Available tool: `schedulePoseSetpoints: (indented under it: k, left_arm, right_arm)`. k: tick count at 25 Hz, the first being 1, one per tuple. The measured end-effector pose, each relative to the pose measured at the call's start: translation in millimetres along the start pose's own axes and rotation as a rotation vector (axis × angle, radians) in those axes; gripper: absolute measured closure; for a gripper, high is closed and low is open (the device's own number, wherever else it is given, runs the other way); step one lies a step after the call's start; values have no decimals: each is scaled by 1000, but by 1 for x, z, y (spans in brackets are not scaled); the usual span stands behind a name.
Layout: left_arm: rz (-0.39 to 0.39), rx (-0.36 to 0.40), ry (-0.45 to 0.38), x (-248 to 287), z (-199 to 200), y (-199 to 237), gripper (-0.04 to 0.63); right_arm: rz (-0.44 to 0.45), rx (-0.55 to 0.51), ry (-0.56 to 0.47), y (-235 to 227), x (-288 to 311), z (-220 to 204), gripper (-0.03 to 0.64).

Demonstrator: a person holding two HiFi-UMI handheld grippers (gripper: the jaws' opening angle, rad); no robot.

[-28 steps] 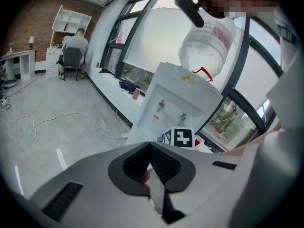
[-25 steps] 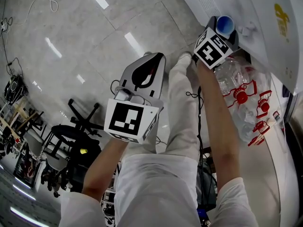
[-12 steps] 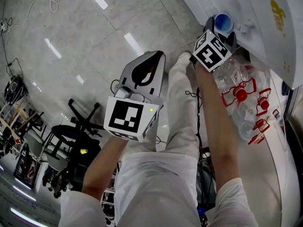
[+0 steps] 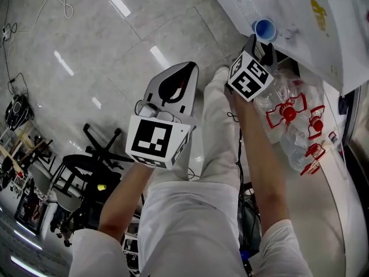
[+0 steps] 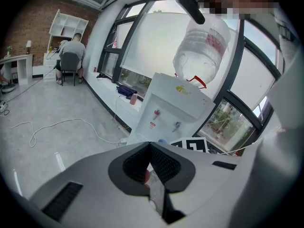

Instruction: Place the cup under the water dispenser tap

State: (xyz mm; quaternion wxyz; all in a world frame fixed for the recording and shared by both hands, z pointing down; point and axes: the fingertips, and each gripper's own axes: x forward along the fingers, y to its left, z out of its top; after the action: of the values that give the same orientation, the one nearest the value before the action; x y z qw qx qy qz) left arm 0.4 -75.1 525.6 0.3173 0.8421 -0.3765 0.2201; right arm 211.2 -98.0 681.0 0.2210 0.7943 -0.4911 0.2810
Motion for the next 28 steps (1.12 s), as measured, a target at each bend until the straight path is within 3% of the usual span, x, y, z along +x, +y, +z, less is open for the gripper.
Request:
schedulePoseSetpoints:
  k: [8,28]
  left_arm:
    - [1,22,-22,-26,21,-3,589]
    - [-8,57,-85,-103,60,-16,588]
  right_arm:
    - [33,-19,-48,5,-41,23,606]
    - [405,-86,-141,47,-191,99,607]
